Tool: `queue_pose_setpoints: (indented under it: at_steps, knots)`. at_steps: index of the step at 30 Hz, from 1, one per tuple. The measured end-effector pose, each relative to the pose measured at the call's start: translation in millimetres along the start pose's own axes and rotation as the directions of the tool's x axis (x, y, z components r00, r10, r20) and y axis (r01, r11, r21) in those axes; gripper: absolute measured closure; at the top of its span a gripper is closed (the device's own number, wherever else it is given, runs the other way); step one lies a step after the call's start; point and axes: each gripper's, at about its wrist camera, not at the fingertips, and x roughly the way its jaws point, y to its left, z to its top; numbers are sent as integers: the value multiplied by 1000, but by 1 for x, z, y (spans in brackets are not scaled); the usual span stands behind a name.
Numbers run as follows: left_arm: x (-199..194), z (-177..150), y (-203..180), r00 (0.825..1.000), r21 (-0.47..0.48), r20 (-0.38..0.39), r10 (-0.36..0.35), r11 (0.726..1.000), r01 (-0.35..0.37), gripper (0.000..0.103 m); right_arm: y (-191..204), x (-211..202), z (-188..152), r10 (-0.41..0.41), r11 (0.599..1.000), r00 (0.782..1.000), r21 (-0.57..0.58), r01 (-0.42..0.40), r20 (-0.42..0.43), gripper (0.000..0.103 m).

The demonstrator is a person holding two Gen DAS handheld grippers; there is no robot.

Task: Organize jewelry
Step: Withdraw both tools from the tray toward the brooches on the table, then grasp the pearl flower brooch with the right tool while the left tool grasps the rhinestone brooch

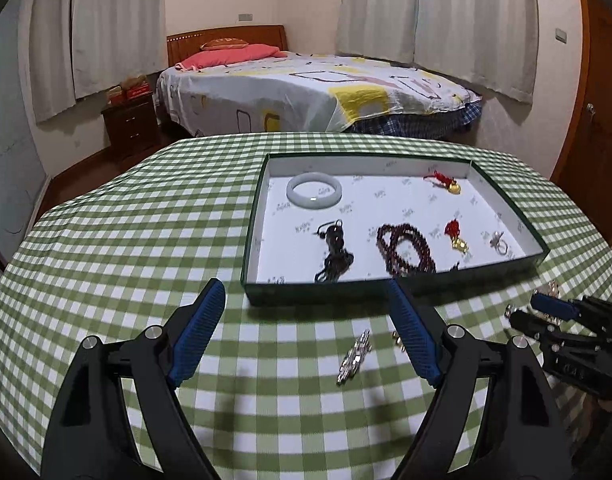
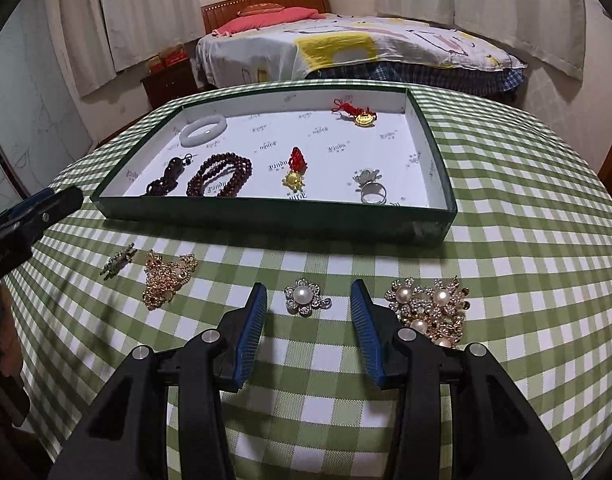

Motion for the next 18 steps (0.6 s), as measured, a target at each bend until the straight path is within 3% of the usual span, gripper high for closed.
queue_pose_setpoints:
  at_steps: [10, 18]
  knots:
    - [6, -20, 2, 999, 0, -50, 6, 1000, -6, 23, 6, 11, 4, -22, 999, 1000, -30, 21, -18, 61]
    - [11, -24, 3, 997, -7, -77, -1, 1000, 1, 23, 12, 11, 4, -37, 997, 999, -71, 35, -19, 76]
